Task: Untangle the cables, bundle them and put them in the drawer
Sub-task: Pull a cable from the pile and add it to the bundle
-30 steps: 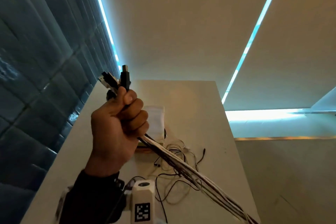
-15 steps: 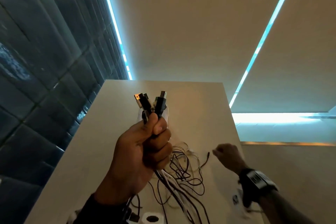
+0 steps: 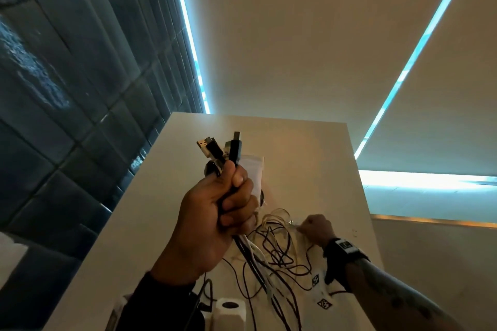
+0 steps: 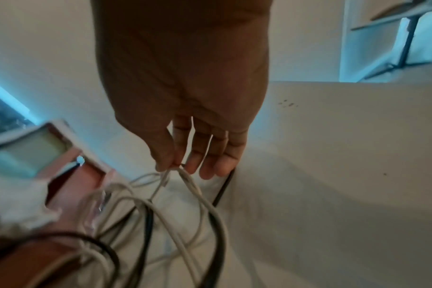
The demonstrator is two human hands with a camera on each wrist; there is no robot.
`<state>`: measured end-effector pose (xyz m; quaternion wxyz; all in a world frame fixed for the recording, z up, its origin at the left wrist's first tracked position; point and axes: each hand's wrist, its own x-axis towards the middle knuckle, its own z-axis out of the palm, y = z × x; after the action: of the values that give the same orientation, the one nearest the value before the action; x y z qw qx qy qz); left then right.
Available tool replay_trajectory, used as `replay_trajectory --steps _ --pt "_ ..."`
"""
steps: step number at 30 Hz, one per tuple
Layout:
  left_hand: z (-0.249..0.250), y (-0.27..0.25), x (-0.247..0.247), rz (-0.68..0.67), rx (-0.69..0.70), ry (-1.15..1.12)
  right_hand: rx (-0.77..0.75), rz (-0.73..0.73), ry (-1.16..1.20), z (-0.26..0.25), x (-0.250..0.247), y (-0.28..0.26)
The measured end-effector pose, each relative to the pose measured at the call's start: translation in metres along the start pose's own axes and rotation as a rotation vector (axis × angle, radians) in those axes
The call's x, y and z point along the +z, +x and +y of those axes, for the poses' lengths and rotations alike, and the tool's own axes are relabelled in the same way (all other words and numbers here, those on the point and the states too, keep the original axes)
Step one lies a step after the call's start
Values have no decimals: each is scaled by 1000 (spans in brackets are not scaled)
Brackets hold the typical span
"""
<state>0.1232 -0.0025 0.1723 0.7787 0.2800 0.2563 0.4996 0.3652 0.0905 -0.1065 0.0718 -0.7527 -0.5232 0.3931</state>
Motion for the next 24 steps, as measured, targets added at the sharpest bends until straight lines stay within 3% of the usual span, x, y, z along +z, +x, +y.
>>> replay_trajectory --steps 3,7,13,19,24 --pt "-3 4 -4 34 24 24 -3 70 395 -3 -16 -14" --pt "-9 11 -1 125 42 59 -128 99 719 -31 -49 -44" --pt "-22 27 2 274 79 210 -489 84 970 -94 -90 -104" --pt "-37 36 3 390 55 513 -839 26 898 -144 -94 -172" --pt "-36 32 6 402 173 513 -865 49 798 -153 -81 -189"
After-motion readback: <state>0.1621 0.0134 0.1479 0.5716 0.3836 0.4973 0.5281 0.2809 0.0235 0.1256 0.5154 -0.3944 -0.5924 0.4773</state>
